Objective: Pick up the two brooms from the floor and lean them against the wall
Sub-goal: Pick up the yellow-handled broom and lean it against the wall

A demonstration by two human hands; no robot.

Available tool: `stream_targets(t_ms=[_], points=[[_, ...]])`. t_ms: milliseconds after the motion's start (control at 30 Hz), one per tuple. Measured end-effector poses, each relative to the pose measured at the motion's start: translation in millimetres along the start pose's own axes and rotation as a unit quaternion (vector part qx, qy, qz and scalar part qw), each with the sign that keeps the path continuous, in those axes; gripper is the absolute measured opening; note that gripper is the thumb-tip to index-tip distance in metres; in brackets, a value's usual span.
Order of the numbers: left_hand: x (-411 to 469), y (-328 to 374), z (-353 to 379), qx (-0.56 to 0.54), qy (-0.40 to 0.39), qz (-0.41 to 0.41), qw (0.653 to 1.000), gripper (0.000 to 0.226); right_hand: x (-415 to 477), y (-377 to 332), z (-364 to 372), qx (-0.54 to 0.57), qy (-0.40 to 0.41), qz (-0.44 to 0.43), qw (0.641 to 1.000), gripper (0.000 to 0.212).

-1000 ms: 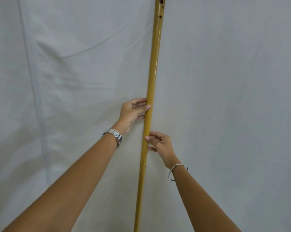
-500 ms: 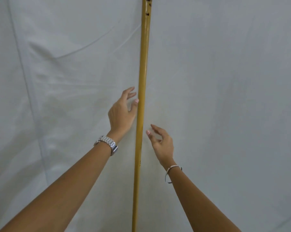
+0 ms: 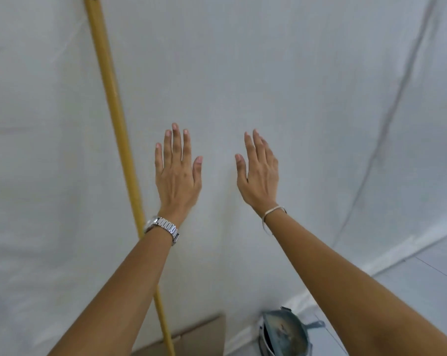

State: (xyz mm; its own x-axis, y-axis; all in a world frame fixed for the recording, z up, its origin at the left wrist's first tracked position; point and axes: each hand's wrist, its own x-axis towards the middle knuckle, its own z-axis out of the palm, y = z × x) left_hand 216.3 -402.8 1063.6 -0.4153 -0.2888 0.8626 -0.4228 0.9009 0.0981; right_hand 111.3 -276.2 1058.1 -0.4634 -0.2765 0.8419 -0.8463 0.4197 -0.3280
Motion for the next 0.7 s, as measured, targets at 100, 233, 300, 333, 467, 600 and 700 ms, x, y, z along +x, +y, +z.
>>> stream_targets(t_ms=[100,233,300,333,467,600,700], points=[[-5,62,11,-0.019,-0.020,0.008,1.000,0.057,-7,40,-38,-0.033,-0.001,0.029,0.999,0.049],[-23,164,32,-0.042,-0.041,0.007,0.998,0.059,-29,114,-89,-0.081,-0.001,0.036,0.996,0.050],[-38,211,46,-0.057,-0.049,0.014,0.997,0.059,-41,155,-111,-0.098,-0.011,0.035,0.995,0.050],[-49,236,55,-0.063,-0.058,0.015,0.996,0.059,-47,177,-123,-0.105,-0.015,0.034,0.994,0.050],[-90,327,97,-0.088,-0.100,-0.001,0.991,0.059,-75,272,-161,-0.111,-0.048,0.036,0.992,0.049],[-148,397,151,-0.106,-0.133,-0.079,0.982,0.058,-122,368,-175,-0.122,-0.118,0.035,0.985,0.049],[-208,426,188,-0.106,-0.189,-0.108,0.970,0.059,-173,428,-172,-0.121,-0.186,0.050,0.974,0.050]])
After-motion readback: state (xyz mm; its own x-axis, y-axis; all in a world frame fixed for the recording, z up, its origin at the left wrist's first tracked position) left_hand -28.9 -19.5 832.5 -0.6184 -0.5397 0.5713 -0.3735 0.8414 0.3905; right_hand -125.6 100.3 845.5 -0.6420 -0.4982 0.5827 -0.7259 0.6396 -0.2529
